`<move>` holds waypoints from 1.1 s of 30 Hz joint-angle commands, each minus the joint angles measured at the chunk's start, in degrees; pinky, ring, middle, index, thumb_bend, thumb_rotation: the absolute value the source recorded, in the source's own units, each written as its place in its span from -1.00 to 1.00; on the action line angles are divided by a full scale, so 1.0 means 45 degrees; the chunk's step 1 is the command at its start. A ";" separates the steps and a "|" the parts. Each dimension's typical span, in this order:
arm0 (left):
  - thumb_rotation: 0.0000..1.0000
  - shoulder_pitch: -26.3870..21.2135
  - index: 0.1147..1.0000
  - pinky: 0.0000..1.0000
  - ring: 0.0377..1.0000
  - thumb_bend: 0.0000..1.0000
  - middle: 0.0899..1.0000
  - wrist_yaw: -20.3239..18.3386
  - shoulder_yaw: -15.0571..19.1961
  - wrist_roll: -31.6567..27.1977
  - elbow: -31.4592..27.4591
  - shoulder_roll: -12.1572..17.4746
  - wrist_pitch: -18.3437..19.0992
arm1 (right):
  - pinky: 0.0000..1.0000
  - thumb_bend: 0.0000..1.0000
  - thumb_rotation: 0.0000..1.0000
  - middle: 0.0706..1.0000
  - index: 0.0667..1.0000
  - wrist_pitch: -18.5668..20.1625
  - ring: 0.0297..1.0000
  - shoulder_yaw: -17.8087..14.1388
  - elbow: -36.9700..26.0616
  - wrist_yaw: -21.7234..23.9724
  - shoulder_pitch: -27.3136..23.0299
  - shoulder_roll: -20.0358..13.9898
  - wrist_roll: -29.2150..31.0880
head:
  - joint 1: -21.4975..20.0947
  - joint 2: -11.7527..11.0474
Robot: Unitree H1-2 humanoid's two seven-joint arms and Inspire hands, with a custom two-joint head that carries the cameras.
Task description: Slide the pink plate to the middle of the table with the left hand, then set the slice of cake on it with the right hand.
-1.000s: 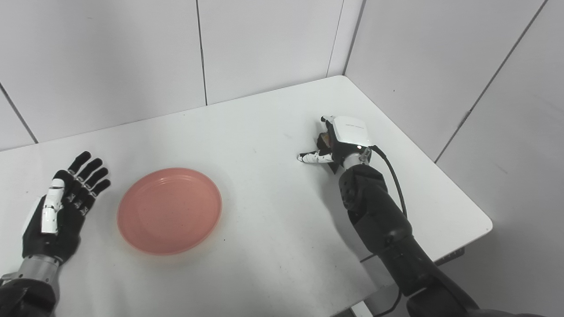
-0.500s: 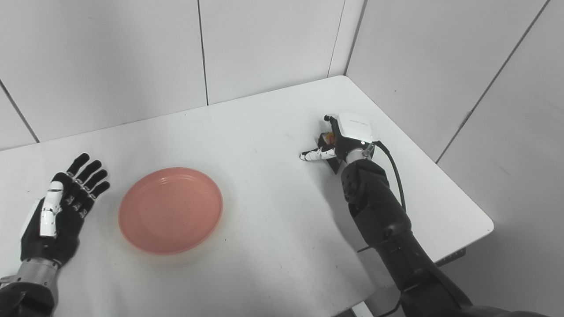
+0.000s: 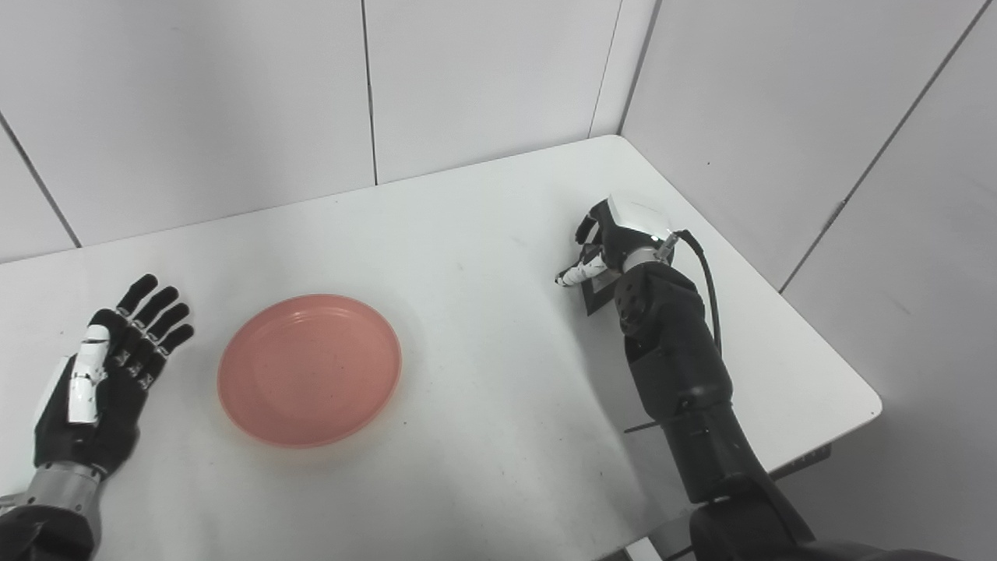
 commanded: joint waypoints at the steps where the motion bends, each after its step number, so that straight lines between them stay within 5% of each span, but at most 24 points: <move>1: 0.94 0.1299 0.74 0.76 0.78 -0.09 0.79 0.0182 -0.0059 0.0208 0.0823 0.0131 0.0835 | -0.36 0.04 -1.00 -0.19 0.01 0.0100 -0.26 -0.0273 -0.0043 0.0528 -0.0151 -0.0111 -0.0528 | 0.0035 0.0030; 12: 0.97 0.1337 0.75 0.77 0.79 -0.11 0.79 0.0205 -0.0118 0.0202 0.0671 0.0143 0.0856 | -0.35 0.04 -1.00 -0.19 0.01 0.0100 -0.24 -0.0379 -0.0303 0.0343 -0.0052 -0.0122 -0.0183 | 0.0089 0.0101; 22: 0.94 0.1402 0.73 0.77 0.78 -0.10 0.78 0.0500 -0.0198 0.0381 0.0438 0.0040 0.0974 | -0.49 0.04 -1.00 -0.24 0.02 0.0098 -0.40 0.0028 -0.2227 0.0173 0.0128 0.0114 0.0164 | 0.0337 0.0107; 33: 0.98 0.1675 0.76 0.77 0.79 -0.14 0.80 0.1215 -0.0546 0.0616 -0.0588 -0.0553 0.1379 | -0.46 0.03 -1.00 -0.23 0.03 0.0027 -0.34 0.1954 -0.4545 0.0559 -0.0168 0.0315 0.0987 | 0.1733 0.0101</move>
